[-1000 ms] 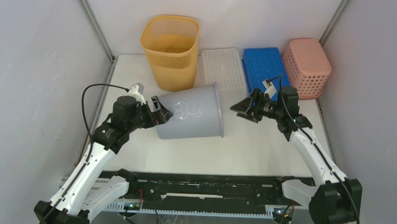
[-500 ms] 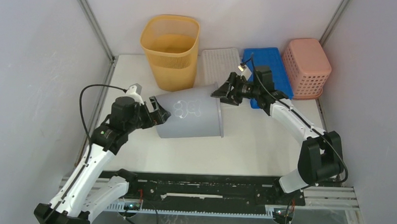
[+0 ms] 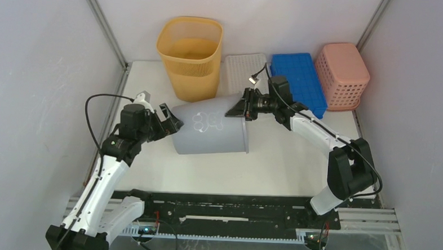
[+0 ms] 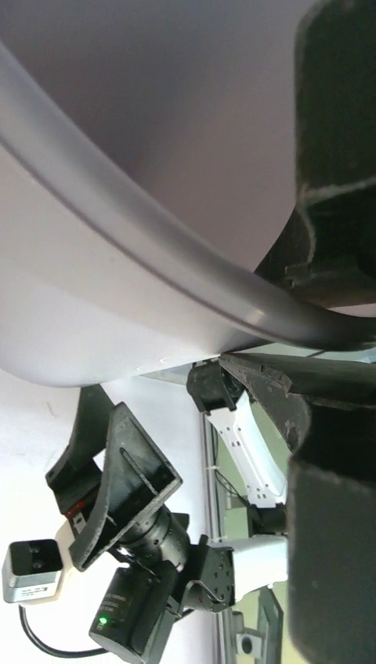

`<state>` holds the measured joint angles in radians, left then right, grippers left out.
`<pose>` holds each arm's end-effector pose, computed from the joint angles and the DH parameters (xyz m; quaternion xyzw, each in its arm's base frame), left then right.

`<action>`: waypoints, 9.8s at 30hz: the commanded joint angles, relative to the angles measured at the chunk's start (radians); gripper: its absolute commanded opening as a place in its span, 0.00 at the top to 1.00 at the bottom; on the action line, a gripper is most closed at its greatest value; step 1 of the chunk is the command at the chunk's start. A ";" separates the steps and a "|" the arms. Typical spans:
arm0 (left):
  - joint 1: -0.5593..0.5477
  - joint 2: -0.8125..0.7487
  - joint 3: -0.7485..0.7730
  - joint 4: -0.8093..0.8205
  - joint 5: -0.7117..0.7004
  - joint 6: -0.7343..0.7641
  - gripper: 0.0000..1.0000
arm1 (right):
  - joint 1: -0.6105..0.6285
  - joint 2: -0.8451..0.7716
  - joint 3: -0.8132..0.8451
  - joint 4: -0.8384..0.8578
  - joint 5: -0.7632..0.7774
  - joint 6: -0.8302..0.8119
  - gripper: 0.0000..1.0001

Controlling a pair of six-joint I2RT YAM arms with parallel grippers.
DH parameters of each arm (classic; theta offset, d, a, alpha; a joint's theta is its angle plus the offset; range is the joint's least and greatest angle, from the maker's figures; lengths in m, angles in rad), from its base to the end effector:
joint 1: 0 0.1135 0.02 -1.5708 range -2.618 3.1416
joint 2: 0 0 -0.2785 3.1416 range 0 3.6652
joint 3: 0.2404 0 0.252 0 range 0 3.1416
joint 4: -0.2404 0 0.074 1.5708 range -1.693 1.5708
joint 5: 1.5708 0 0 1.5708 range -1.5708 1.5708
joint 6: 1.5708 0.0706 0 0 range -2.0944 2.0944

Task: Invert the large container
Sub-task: Turn the container upside down at the center of the board, then move the container to the corner of the board.

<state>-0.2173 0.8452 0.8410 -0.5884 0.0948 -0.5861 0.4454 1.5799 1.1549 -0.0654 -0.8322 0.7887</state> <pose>0.1937 -0.0496 0.3002 -0.1398 0.8709 -0.2220 0.4156 0.3181 0.2097 0.2885 -0.0708 0.8084 0.5549 0.1831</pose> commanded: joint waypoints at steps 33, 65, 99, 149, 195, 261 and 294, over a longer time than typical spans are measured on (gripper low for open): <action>0.182 -0.114 0.411 -0.159 0.267 -0.004 0.00 | 0.260 0.566 0.193 1.531 0.140 1.038 1.00; 0.182 -0.093 0.407 -0.184 0.191 0.046 0.00 | 0.330 0.683 0.053 1.569 0.286 0.935 0.64; 0.184 -0.047 0.397 -0.154 0.146 0.034 0.00 | 0.228 0.597 -0.386 1.559 0.267 0.788 0.44; 0.184 -0.042 0.275 -0.145 0.140 0.069 0.00 | 0.210 -0.106 -0.386 0.130 0.276 -0.084 0.43; 0.184 -0.154 0.148 -0.212 0.129 0.023 0.00 | 0.300 0.406 0.256 0.345 0.204 0.126 0.44; 0.258 0.963 0.513 0.413 -0.083 -0.035 0.00 | 0.047 -0.298 -0.475 0.185 0.130 -0.035 0.41; 0.449 0.769 0.414 0.144 -0.314 -0.176 0.00 | 0.075 -0.368 -0.576 0.239 0.133 0.007 0.41</action>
<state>0.2020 1.5761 1.1534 -0.3912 -0.2150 -0.7353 0.5114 1.2522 0.5812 0.1608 -0.7116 0.7940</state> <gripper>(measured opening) 0.998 0.589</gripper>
